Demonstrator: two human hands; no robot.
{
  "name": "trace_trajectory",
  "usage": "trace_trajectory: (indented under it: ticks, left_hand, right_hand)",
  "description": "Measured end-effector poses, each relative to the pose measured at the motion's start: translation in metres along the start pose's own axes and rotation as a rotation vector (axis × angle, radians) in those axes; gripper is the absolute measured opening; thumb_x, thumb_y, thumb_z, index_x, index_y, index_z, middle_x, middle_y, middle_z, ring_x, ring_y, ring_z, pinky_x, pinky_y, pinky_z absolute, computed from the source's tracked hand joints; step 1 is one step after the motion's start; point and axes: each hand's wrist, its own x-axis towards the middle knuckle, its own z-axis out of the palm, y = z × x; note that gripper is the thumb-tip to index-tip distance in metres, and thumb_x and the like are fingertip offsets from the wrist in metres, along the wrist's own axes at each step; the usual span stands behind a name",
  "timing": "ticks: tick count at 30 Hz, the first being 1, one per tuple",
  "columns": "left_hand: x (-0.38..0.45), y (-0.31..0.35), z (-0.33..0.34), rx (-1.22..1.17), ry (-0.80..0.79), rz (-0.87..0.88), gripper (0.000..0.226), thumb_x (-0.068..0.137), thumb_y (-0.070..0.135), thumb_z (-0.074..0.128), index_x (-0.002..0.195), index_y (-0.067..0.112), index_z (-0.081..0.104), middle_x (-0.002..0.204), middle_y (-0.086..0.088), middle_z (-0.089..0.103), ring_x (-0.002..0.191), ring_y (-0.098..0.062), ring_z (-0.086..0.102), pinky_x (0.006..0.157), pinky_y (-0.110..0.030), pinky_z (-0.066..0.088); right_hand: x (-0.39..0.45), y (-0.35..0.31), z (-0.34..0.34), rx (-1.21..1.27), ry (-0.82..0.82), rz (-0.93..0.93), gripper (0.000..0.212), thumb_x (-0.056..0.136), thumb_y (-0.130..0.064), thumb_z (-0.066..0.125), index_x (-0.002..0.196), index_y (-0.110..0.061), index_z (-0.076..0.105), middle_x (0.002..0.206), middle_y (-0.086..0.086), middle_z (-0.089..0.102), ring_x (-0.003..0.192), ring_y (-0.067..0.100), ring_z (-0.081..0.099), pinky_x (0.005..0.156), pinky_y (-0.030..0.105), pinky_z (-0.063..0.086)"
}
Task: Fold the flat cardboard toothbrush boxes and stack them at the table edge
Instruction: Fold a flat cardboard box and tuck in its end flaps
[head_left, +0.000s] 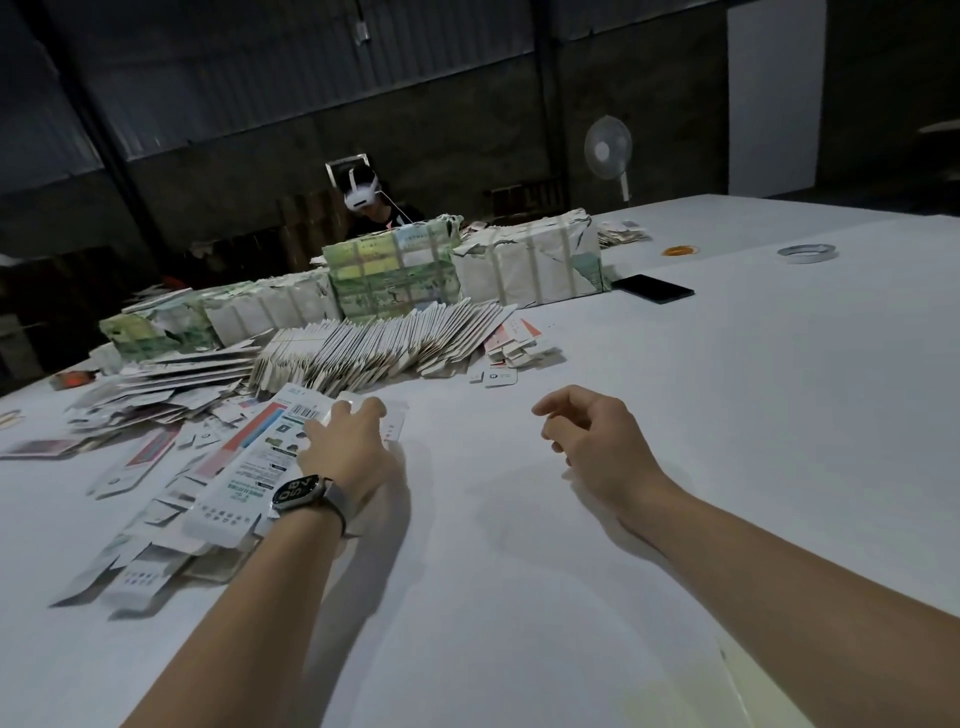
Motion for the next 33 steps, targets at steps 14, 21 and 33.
trace_trajectory:
  ticks: [14,21,33]
  left_hand:
    - [-0.016,0.020,-0.040,-0.293,0.147,0.144,0.082,0.078,-0.002,0.078,0.146,0.023,0.037,0.111,-0.007,0.057,0.082,-0.022,0.060,0.057,-0.027,0.046]
    - [-0.062,0.086,-0.036,-1.379,-0.216,0.146,0.033,0.093,0.003,0.067,0.122,0.014,0.057,0.108,-0.013,0.074,0.081,-0.022,0.075,0.061,-0.031,0.060]
    - [-0.091,0.088,0.000,-1.718,-0.385,-0.064,0.062,0.104,0.058,0.030,0.092,0.026,0.081,0.087,-0.010,0.079,0.072,-0.026,0.077,0.054,-0.030,0.059]
  right_hand:
    - [0.001,0.000,0.001,-0.004,-0.009,0.004,0.026,0.090,-0.006,0.055,0.085,-0.027,0.069,0.080,0.002,0.065,0.069,0.016,0.056,0.060,0.028,0.045]
    - [0.004,0.001,0.002,0.147,0.008,-0.024,0.007,0.100,-0.025,0.057,0.100,-0.026,0.064,0.077,-0.002,0.067,0.065,0.007,0.059,0.056,0.022,0.045]
    - [-0.011,-0.008,0.011,-0.044,-0.127,-0.098,0.052,0.100,-0.030,0.054,0.150,-0.028,0.042,0.079,-0.012,0.074,0.077,0.011,0.073,0.073,0.040,0.062]
